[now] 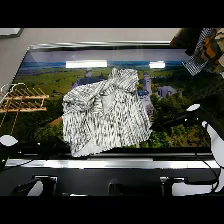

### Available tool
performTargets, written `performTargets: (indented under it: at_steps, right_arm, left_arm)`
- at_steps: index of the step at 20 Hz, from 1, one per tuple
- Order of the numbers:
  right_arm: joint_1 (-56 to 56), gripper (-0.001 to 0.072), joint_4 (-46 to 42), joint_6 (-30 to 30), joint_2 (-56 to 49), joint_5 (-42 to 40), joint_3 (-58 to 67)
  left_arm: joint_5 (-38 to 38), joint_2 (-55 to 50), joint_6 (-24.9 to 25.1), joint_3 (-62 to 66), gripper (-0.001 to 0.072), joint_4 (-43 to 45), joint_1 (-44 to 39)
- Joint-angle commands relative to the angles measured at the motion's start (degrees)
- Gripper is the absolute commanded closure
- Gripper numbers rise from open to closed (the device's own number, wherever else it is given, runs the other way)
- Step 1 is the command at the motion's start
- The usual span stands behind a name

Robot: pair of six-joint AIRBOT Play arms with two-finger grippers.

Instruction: Fold the clothes and pants, and hang the long-sleeved shirts on hangers.

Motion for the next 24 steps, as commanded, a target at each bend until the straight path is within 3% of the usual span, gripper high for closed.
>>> performTargets:
  at_steps: [1, 8, 15, 16, 17, 18, 20, 24]
  right_arm:
    - [0.1, 0.0677, 2.6, -0.7, 0.2, 1.1, -0.2]
    - [0.1, 0.0677, 3.8, 0.4, 0.2, 1.5, -0.2]
    - [0.1, 0.0677, 6.1, 0.3, 0.2, 1.8, -0.2]
    - [0.1, 0.0677, 7.4, 0.3, 0.2, 2.1, -0.2]
    - [0.5, 0.0677, 8.6, 0.1, 0.2, 2.2, -0.2]
    - [1.3, 0.0677, 9.3, 0.1, 0.2, 2.2, -0.2]
    - [4.7, 0.0678, 10.4, -0.9, 0.8, 1.7, -0.1]
    - [9.4, 0.0679, 16.3, -1.4, 6.0, -6.7, 5.1]
  left_arm:
    - [0.8, 0.0, 1.0, -3.9, 0.0096, -3.3, -2.5]
    - [11.8, -0.4, -4.4, -4.6, 0.0096, -3.4, -12.9]
    - [19.4, -8.1, -4.5, -4.5, 0.0098, -9.2, -19.2]
    - [20.7, -9.0, -4.2, -4.5, 0.0134, -11.0, -20.6]
    - [21.7, -9.9, -3.0, -4.3, 0.0327, -13.2, -22.0]
    - [22.4, -10.4, -0.2, -3.9, 0.0661, -16.2, -22.8]
    - [23.2, -10.4, 2.3, -1.2, 0.0680, -19.5, -23.0]
    - [25.7, -10.5, 3.2, 16.2, 0.0682, -16.5, -22.7]
